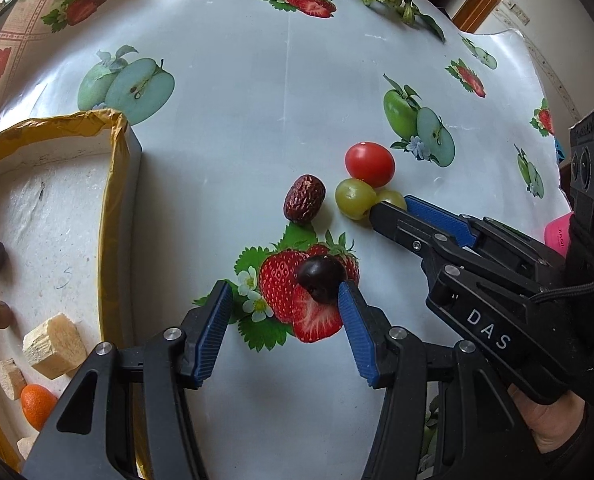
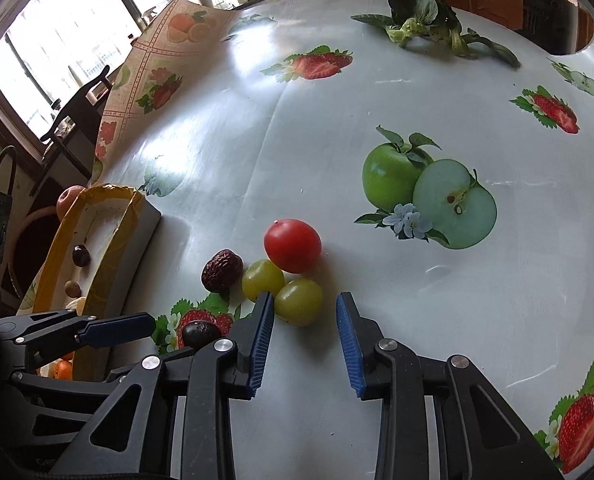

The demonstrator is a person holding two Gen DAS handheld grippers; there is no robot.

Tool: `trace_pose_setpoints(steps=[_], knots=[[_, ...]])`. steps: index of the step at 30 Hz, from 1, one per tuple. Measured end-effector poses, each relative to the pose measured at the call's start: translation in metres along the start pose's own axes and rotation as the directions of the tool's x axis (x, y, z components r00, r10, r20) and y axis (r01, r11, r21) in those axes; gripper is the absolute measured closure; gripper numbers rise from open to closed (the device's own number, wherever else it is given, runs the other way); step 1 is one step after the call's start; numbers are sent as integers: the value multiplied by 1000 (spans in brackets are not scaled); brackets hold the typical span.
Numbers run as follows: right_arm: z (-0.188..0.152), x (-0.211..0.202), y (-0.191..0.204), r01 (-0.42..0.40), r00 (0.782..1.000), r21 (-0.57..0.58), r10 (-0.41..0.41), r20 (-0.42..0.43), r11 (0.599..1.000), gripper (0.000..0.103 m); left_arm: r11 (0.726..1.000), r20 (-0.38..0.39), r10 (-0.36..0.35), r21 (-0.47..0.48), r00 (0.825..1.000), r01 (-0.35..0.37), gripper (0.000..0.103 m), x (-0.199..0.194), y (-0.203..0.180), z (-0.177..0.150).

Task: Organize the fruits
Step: 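Grasp the second dark cherry with the left tool while the right tool grasps a green grape, then carry the cherry over the tray with the left tool while the right tool carries the grape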

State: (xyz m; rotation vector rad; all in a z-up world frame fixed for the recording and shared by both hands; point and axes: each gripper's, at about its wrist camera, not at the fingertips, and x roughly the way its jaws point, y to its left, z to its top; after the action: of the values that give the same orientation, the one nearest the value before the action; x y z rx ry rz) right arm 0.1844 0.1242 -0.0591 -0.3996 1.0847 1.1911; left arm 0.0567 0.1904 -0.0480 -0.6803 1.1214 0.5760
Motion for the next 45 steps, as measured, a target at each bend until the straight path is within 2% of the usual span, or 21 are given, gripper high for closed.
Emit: trace_pose_setpoints(steps=[1,6,9,11,13,16,23,34,45], knots=[[1,0,-1,-22,1000,-4,22,-2,1000,77,1000,1,-2,9,1000,2,50,1,-2,1],[-4,-10,-14,-49,999,53,49,-3,997,78,998,-1,8,65,1000,-8,50,6,-15,3],[-14,-28,-20,-50,999,97,48,26,994,78,992,21,54,116,998,-56,50,10,-28,4],[-21,-39,-20,-46,998,115,42,42,992,78,986,35,74,149,997,-78,57,12,-36,5],[-28,-48,-21,-46,998,138,39,54,989,78,981,29,59,184,998,-64,82,12,-44,3],[-38,-62,-22,-47,997,178,35,73,983,78,969,36,101,225,994,-107,83,11,-56,-1],[-58,-90,-24,-47,995,237,23,100,970,78,978,57,100,180,993,-108,83,-15,-46,-13],[-69,-114,10,-64,993,189,44,108,980,78,984,80,127,113,989,-136,83,-57,-20,-48],[-73,-120,48,-81,993,119,70,98,990,78,988,89,144,50,986,-149,83,-77,7,-74]])
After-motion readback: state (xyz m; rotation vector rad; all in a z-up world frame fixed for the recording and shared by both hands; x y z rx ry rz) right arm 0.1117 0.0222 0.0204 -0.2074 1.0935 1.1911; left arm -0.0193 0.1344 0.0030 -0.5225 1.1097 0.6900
